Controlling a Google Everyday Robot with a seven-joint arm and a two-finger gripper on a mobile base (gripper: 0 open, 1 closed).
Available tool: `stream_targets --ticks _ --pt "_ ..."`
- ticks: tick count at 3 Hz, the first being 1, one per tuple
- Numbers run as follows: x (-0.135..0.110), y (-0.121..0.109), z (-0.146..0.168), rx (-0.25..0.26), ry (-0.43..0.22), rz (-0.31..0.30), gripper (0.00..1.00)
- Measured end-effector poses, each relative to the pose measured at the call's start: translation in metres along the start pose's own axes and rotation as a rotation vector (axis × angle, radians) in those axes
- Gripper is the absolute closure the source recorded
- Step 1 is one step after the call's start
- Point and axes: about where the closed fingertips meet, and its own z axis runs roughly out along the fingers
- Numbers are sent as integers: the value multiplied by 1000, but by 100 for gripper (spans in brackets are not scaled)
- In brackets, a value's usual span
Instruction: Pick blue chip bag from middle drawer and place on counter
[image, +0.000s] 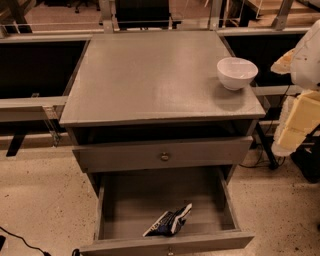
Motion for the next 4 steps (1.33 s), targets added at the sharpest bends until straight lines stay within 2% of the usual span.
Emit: stream_targets --ticks 1,2,3,4 --pt "0 0 0 0 0 0 0" --pt "4 1 31 -49 57 -20 0" --pt "10 24 81 -105 61 -107 0" --pt "60 73 177 -170 34 -164 0"
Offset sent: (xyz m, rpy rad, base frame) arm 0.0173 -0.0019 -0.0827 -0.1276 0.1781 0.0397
